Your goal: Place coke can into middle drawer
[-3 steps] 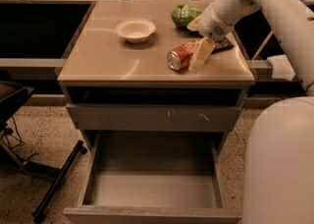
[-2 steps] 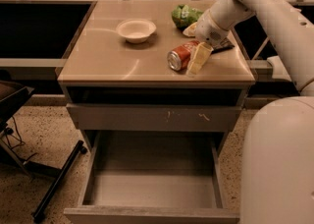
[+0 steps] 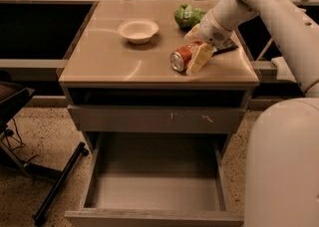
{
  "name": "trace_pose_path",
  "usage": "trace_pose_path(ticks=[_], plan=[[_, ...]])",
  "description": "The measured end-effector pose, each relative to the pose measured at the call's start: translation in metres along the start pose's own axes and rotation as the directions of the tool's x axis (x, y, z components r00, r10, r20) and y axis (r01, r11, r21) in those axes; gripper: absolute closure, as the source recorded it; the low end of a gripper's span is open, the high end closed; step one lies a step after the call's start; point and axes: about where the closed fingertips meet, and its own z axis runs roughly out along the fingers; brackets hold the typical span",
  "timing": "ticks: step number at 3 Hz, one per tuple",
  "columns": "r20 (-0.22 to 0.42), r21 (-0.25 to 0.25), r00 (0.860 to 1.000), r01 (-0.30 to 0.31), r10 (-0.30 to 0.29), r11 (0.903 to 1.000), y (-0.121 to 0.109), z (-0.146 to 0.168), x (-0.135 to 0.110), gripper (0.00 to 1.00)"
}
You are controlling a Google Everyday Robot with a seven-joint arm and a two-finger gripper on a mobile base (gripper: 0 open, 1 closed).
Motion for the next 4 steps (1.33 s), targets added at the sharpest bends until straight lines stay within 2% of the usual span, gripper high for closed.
trace_pose_path(ticks=[2,3,4], plan=[[0.0,0.002,1.0,-0.005,0.005,1.0,0.0,0.002,0.001,0.66],[-0.016,0.046,0.999,-0.042,0.043,0.9981,0.013,-0.015,0.007,0.89],[-0.008,0.248,0.987,-0.155,0.162,0.9561,0.04,-0.091,0.013,1.0]])
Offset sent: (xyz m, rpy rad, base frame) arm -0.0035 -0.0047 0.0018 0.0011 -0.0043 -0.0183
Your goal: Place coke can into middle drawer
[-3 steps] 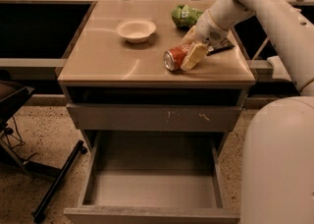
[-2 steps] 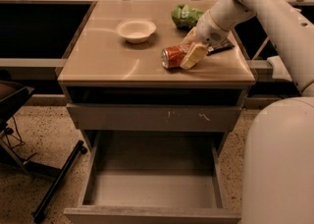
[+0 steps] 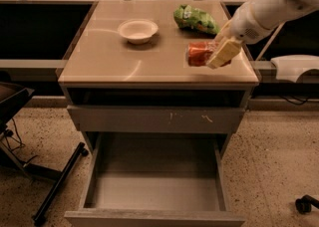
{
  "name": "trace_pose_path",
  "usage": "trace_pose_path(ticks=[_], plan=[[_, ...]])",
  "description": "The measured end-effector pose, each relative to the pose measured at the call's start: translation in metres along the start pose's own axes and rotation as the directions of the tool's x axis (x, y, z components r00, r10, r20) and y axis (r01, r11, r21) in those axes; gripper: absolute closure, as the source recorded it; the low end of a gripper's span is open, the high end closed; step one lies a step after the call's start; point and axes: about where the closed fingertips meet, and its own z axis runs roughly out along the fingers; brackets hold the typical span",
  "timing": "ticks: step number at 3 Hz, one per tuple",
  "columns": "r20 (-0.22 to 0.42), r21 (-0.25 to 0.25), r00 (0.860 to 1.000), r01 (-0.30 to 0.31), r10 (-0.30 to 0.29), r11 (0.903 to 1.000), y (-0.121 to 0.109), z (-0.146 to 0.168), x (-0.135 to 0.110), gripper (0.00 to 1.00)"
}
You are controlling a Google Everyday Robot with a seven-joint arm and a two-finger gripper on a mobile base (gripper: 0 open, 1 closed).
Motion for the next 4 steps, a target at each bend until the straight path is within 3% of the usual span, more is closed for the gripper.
trace_pose_path(ticks=[1,2,3,4], plan=[[-0.012,0.178,0.993,-0.113,0.117,0.9776,0.031,-0.082,0.009,1.0],[-0.042,0.269,0.972,-0.213,0.232,0.9395,0.084,-0.128,0.025,1.0],[-0.091,0.243,0.962,-0.23,0.258,0.9424,0.11,-0.117,0.046,1.0],[-0.091,0.243,0.962,-0.23,0.258,0.9425,0.11,-0.117,0.046,1.0]])
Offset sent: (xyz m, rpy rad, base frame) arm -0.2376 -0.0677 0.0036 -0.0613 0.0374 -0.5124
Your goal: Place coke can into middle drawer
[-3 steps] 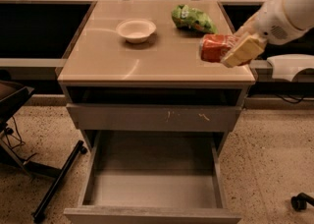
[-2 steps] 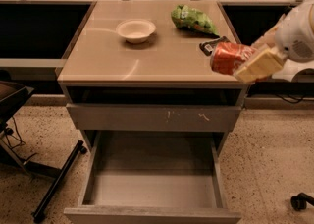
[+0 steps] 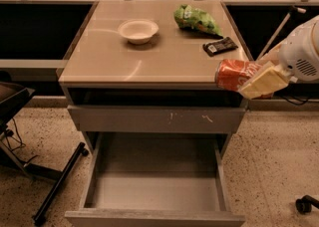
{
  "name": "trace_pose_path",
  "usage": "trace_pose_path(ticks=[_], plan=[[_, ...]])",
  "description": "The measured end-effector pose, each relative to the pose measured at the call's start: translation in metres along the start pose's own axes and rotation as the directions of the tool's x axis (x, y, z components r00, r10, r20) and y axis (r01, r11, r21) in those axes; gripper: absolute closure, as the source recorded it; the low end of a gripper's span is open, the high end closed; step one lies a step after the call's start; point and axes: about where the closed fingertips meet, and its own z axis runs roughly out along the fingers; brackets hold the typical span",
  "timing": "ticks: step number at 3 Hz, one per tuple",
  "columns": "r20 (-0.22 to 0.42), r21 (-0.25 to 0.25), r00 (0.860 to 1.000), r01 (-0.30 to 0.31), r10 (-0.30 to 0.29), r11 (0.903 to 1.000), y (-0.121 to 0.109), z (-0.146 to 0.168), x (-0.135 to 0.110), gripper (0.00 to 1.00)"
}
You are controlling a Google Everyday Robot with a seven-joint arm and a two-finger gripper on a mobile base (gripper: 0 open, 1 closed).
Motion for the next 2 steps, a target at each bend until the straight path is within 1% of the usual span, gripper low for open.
trace_pose_path(ticks=[1,2], plan=[[0.021,-0.036,0.998,-0.052,0.053,0.998,0.023,0.032,0.009,1.0],[0.048,-0.126,0.981,-0.183,0.19,0.975,0.074,0.103,0.029,1.0]])
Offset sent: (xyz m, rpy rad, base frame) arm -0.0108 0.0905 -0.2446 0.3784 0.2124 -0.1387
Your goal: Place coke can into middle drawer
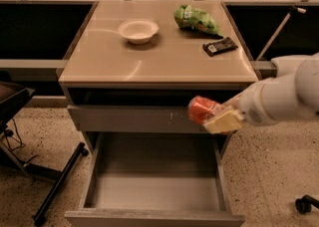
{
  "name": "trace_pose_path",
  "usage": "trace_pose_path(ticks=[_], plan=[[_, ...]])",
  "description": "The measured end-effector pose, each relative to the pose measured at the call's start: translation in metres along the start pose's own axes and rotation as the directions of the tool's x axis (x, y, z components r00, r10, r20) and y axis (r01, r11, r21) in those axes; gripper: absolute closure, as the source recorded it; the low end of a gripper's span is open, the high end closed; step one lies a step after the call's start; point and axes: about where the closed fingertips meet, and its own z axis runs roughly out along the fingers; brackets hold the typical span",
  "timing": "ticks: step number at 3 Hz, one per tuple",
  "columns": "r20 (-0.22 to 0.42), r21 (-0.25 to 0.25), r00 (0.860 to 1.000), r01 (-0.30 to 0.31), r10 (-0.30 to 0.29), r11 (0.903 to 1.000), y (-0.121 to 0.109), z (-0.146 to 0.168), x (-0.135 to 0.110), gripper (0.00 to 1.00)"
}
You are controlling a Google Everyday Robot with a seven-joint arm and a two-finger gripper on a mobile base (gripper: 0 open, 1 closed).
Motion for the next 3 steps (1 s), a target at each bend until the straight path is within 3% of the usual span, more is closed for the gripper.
trace_pose_path(ticks=[1,2,3], plan=[[0.01,-0.085,0.995,-0.098,0.1,0.9915,0.033,0.071,0.029,1.0],[-0.007,-0.147,0.988,-0.153,0.154,0.9772,0.058,0.122,0.049,1.0],[-0.045,-0.181,0.981,-0.192,0.187,0.9645,0.074,0.152,0.07,1.0]])
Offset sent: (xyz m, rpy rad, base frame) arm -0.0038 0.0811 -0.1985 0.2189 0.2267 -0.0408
